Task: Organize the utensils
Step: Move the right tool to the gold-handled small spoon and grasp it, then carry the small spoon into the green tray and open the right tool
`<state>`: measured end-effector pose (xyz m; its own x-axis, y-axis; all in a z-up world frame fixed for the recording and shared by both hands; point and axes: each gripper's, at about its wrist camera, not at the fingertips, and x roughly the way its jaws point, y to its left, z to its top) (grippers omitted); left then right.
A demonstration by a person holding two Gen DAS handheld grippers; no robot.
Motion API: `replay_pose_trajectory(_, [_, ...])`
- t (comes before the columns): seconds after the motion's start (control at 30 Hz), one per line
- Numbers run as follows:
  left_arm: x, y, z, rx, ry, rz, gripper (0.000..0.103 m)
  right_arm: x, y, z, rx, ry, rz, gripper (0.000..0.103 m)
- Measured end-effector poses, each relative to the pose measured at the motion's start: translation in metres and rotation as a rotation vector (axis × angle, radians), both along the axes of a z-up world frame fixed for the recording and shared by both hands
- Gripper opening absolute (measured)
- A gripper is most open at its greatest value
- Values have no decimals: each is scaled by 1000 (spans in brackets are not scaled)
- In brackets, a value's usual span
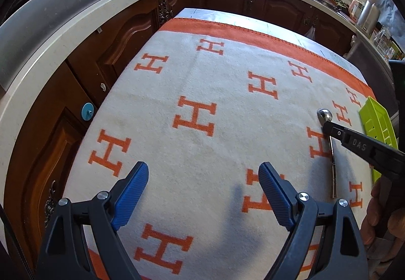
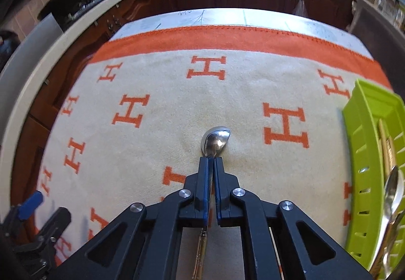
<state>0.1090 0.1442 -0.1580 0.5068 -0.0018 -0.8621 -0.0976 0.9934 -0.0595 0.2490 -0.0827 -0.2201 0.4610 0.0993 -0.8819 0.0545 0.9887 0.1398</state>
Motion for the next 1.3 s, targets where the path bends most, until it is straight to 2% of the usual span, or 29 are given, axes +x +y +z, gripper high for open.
replay_pose_trajectory(0.17, [-3,-7,3,9,0,-12,87,-18,-21,11,112,-45,-22,4])
replay_pose_trajectory(0.47, [-12,-28,13,31,-8,-49,87,-65,-62,45,245,-143,-56,2])
replay_pose_trajectory(0.77, [-25,-64,28,61,-15,-118,87,-126,-107,100,303,-258,-69,2])
replay_pose_trajectory(0.83, [-27,-73,31,65,-19,-134,87,-143,-121,120,286,-275,-62,2])
replay_pose_trajectory(1.0, [-27,-97,38,85,-23,-183,89,-178,-152,158,139,-278,-57,2])
replay_pose_trajectory(1.07, [-24,-106,43,81,-25,-197,94,-190,-163,165,70,-267,-51,2])
replay_pose_trajectory(1.17, [-20,-117,51,52,-25,-217,102,-203,-179,162,-6,-222,-51,2])
replay_pose_trajectory(1.3, [-17,-134,56,43,-21,-247,102,-209,-192,140,-98,-141,-48,2])
